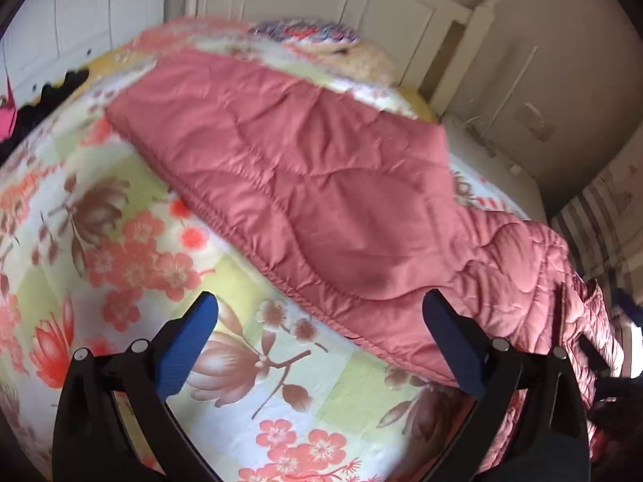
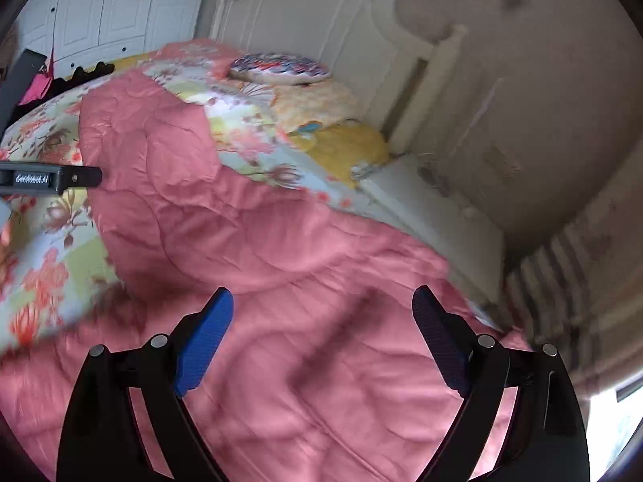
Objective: Fold large clothes
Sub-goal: 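Grasp the other sleeve with the left gripper and lift it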
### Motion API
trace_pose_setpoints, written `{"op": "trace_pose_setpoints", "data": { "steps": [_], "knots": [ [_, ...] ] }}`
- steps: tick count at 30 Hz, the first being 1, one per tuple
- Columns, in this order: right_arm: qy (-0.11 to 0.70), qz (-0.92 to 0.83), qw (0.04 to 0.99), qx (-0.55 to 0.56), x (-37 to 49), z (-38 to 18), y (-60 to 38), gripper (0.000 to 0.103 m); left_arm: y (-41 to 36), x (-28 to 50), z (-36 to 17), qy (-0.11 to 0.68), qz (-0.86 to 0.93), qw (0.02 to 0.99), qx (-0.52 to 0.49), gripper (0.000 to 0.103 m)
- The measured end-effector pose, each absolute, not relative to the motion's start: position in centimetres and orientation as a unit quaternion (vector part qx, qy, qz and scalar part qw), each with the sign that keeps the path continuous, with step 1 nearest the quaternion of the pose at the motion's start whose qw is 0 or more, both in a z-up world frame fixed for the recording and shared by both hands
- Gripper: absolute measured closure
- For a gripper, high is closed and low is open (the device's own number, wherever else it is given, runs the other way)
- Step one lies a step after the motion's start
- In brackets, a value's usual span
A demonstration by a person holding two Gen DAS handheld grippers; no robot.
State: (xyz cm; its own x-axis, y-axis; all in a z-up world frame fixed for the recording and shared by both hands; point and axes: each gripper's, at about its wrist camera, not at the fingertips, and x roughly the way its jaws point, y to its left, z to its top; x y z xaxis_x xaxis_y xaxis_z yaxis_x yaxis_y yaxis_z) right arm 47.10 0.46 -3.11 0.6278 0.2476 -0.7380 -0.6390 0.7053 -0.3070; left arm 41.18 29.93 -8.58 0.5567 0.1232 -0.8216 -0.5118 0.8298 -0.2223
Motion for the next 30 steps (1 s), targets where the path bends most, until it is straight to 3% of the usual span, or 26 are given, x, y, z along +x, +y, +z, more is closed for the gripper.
{"op": "trace_pose_setpoints", "data": {
  "steps": [5, 12, 14, 15, 16, 17, 19, 22, 30],
  "knots": [
    [0.35, 0.248, 0.839, -0.334, 47.2, -6.5, 3.5, 0.018, 31.0, 41.2, -10.6, 0.452, 0.191, 0.832, -0.259, 0.002],
    [0.362, 0.259, 0.836, -0.32, 47.6, -7.9, 3.2, 0.018, 31.3, 44.0, -11.1, 0.447, 0.177, 0.839, -0.257, 0.002],
    [0.36, 0.26, 0.836, -0.323, 47.5, -8.2, 3.2, 0.017, 31.5, 44.7, -11.3, 0.451, 0.172, 0.839, -0.25, 0.008],
    [0.36, 0.26, 0.836, -0.322, 47.4, -8.4, 3.0, 0.017, 31.7, 45.0, -11.4, 0.453, 0.166, 0.839, -0.251, 0.018],
    [0.358, 0.26, 0.837, -0.322, 47.3, -8.5, 3.0, 0.016, 31.9, 45.0, -11.4, 0.454, 0.162, 0.839, -0.254, 0.037],
    [0.357, 0.26, 0.837, -0.321, 47.2, -8.5, 2.9, 0.016, 32.2, 45.1, -11.5, 0.454, 0.162, 0.836, -0.261, 0.046],
    [0.358, 0.261, 0.838, -0.32, 47.2, -8.4, 2.9, 0.016, 32.7, 45.1, -11.3, 0.453, 0.171, 0.834, -0.265, 0.076],
    [0.359, 0.26, 0.838, -0.318, 47.2, -8.5, 2.9, 0.016, 32.9, 45.1, -10.5, 0.451, 0.171, 0.836, -0.261, 0.089],
    [0.367, 0.258, 0.842, -0.299, 47.2, -8.6, 2.6, 0.017, 29.8, 44.8, -5.4, 0.406, 0.163, 0.881, -0.18, 0.094]
  ]
}}
